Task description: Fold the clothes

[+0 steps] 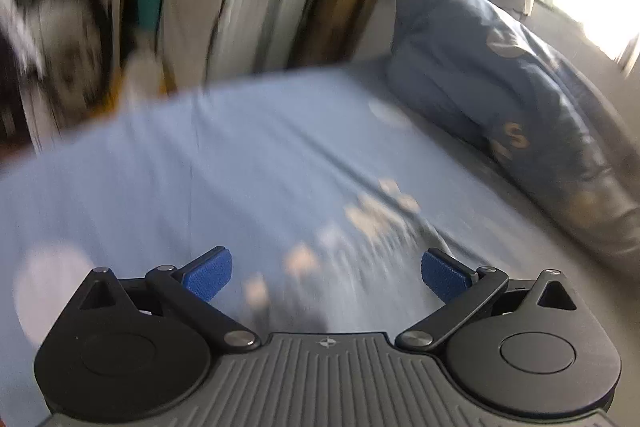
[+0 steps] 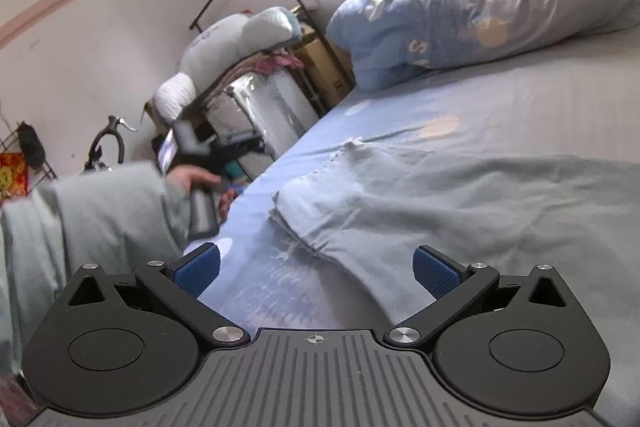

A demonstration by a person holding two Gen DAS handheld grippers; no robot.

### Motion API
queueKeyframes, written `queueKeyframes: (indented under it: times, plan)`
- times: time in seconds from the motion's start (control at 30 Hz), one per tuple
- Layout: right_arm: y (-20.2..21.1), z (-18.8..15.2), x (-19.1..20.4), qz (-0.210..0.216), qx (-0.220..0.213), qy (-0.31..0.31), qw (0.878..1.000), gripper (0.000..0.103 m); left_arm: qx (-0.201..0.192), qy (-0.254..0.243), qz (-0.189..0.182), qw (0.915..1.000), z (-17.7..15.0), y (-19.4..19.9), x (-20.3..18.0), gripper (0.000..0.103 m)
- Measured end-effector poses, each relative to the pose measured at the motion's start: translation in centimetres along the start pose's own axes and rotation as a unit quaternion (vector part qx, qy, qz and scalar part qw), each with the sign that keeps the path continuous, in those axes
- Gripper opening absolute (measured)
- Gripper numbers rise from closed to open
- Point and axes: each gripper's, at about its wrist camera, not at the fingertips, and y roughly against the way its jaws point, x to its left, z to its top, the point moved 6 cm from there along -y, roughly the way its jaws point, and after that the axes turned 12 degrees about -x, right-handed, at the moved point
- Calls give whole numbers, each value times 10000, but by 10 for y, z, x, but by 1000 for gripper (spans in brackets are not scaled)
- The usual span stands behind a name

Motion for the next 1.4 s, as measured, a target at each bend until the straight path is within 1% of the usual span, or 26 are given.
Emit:
queueKeyframes:
  times: [0.07, 0.13, 0.2, 0.27, 0.33, 0.37, 0.4, 0.47, 0.53, 0.67, 0.77, 0.93, 0.97, 1.0, 1.03, 1.07, 1.1, 1.13, 1.2, 1.27, 1.33, 1.4]
  plan:
    - [9, -1, 2, -98, -25, -34, 9999, 103, 273, 580, -249, 9976, -17, 2, 15, 103]
    - [17, -2, 7, -190, -29, -29, 9998, 103, 564, 965, -198, 9935, -35, 0, 30, 103]
    - [22, -3, 14, -208, -31, 42, 9998, 103, 744, 1136, -125, 9907, -49, -9, 37, 103]
    - [25, -3, 23, -209, -50, 137, 9997, 103, 924, 1376, -203, 9860, -58, -21, 39, 103]
    - [26, -5, 30, -201, -12, 198, 9996, 103, 1027, 1477, -260, 9833, -63, -33, 37, 103]
    - [26, -6, 32, -196, 26, 220, 9996, 103, 1018, 1453, -270, 9838, -61, -39, 36, 103]
    - [25, -7, 33, -198, 60, 243, 9995, 103, 947, 1466, -362, 9840, -58, -44, 35, 103]
    - [24, -11, 36, -234, 132, 289, 9992, 103, 888, 1624, -565, 9811, -53, -56, 34, 103]
    - [20, -12, 36, -314, 183, 300, 9989, 103, 873, 1749, -651, 9786, -49, -70, 32, 103]
    - [12, -12, 34, -423, 256, 256, 9984, 103, 877, 1739, -642, 9787, -45, -88, 22, 103]
    - [8, -17, 36, -449, 326, 250, 9981, 103, 893, 1715, -696, 9787, -44, -90, 18, 103]
    - [2, -22, 37, -537, 388, 247, 9975, 103, 787, 2074, -987, 9701, -49, -75, 37, 102]
    - [2, -25, 36, -626, 400, 382, 9965, 103, 770, 2058, -971, 9707, -50, -74, 39, 97]
    - [1, -27, 35, -714, 413, 517, 9953, 103, 760, 1957, -877, 9738, -51, -73, 40, 69]
    - [1, -30, 34, -802, 425, 652, 9937, 103, 780, 1881, -781, 9759, -52, -71, 43, 23]
    - [0, -32, 33, -890, 437, 786, 9920, 103, 890, 1924, -803, 9740, -53, -73, 44, 20]
    - [0, -34, 32, -978, 449, 921, 9899, 103, 956, 2052, -812, 9707, -54, -74, 46, 20]
    - [-1, -36, 31, -1065, 461, 1055, 9876, 103, 931, 2104, -870, 9693, -54, -72, 47, 18]
    - [-2, -41, 29, -1239, 484, 1322, 9823, 103, 818, 2042, -1022, 9701, -50, -68, 42, 17]
    - [-2, -45, 28, -1412, 507, 1588, 9758, 103, 708, 2077, -1171, 9686, -45, -61, 35, 16]
    - [-4, -49, 24, -1592, 533, 1845, 9684, 103, 619, 2216, -1253, 9651, -39, -55, 31, 16]
    - [-9, -54, 8, -1939, 580, 2090, 9567, 103, 541, 2339, -1350, 9613, -32, -49, 28, 15]
